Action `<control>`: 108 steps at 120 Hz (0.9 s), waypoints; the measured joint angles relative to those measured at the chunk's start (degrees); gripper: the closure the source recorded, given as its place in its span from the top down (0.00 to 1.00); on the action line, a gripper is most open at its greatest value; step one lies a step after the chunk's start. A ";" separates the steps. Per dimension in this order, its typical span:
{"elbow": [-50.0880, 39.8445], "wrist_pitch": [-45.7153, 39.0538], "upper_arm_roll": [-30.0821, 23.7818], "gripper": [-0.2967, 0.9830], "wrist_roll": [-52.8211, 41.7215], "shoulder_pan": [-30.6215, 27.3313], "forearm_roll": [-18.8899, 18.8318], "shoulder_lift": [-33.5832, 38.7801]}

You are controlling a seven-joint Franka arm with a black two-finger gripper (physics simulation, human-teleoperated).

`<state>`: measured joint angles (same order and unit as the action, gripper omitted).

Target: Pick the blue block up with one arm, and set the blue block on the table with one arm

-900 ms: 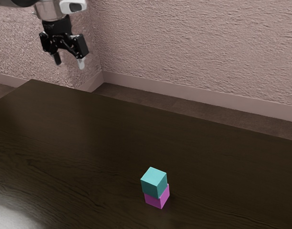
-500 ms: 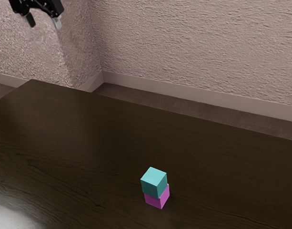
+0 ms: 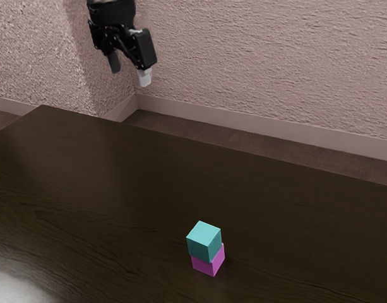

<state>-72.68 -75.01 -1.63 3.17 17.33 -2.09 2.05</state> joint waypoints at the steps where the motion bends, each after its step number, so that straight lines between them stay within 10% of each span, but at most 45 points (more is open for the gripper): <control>1: -1.08 -0.29 -0.10 0.77 0.01 0.11 0.00 0.52; 34: -40.21 -18.02 -12.75 0.77 0.10 -17.87 0.60 17.61; 108: -60.70 -38.40 -16.21 0.77 0.08 -19.61 6.38 19.20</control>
<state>-133.37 -113.41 -17.84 3.25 -2.27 4.29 21.25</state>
